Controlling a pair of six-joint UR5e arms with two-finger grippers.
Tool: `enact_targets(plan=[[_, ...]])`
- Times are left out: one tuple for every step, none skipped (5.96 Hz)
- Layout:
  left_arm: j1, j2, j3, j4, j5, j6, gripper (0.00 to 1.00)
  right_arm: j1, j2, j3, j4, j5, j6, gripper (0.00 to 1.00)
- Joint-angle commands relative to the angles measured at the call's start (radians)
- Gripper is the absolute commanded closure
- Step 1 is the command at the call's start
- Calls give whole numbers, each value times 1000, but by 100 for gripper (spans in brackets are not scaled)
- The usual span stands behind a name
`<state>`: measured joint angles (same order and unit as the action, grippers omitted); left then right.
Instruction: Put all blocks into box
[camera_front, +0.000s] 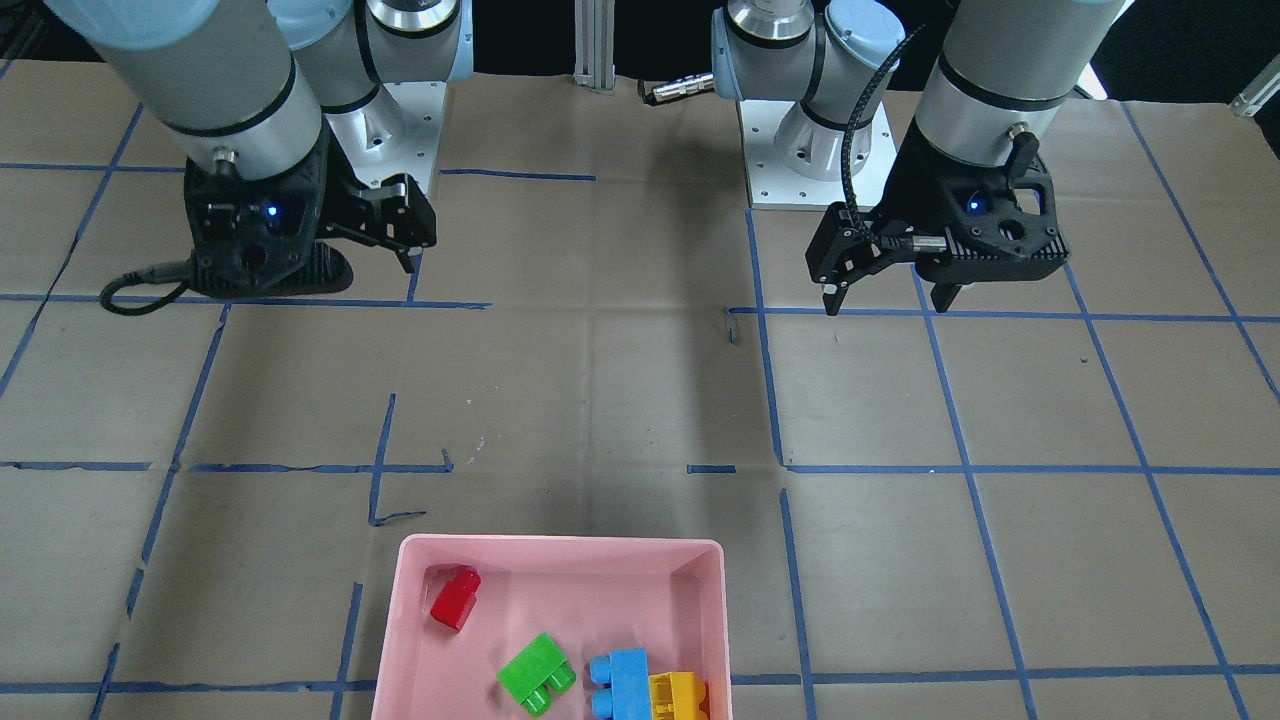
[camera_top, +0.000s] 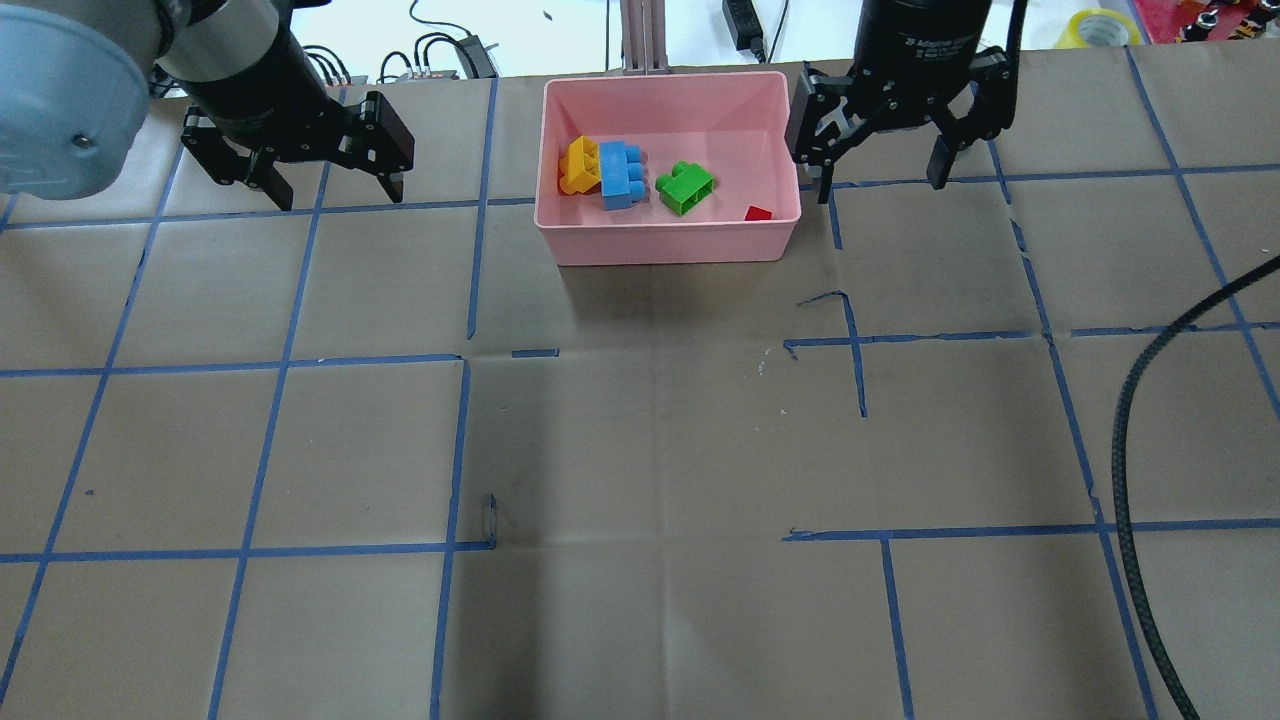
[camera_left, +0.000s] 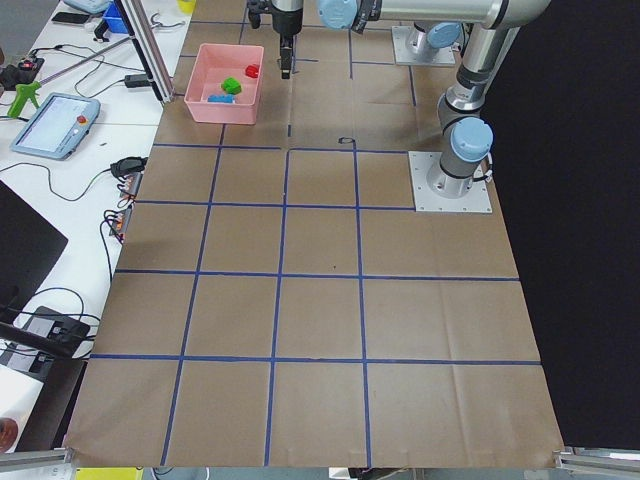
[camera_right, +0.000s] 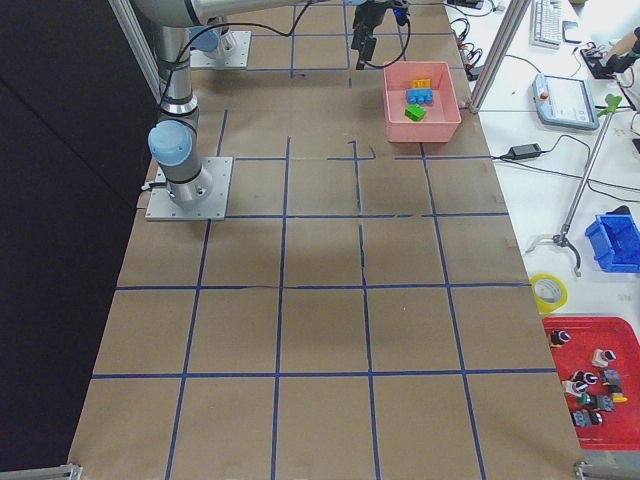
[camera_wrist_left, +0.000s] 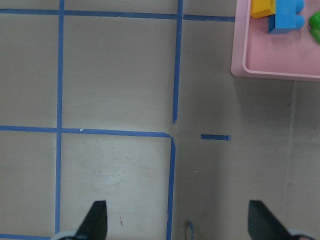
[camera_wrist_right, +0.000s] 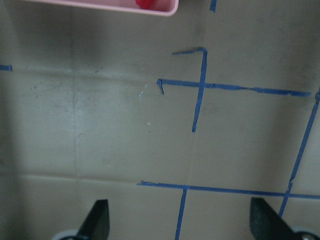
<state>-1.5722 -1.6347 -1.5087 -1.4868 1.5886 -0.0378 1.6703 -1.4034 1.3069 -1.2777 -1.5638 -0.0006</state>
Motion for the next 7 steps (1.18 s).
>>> enact_targets(plan=[[-3,-1,-2,-1,-4,10,0,-11,-115,160,-2,-8,-1,0],[-3,1,-2,-3,-6,35,0,-8,-150,226,-90,-15,-1,0],[-3,1,1,-10,-13,35,0,-7,-193,295,-153,-15,2,0],[-2,1,2,-12,-13,35,0,-18,-221,333,-196,-13,-4,0],[1,1,2,-12,-13,35,0,-24,-224,328,-196,-15,-4,0],[1,1,2,-12,-13,35,0,-23,-227,333,-200,-13,-4,0],[1,1,2,-12,-13,35,0,-24,-227,328,-200,-10,-1,0]])
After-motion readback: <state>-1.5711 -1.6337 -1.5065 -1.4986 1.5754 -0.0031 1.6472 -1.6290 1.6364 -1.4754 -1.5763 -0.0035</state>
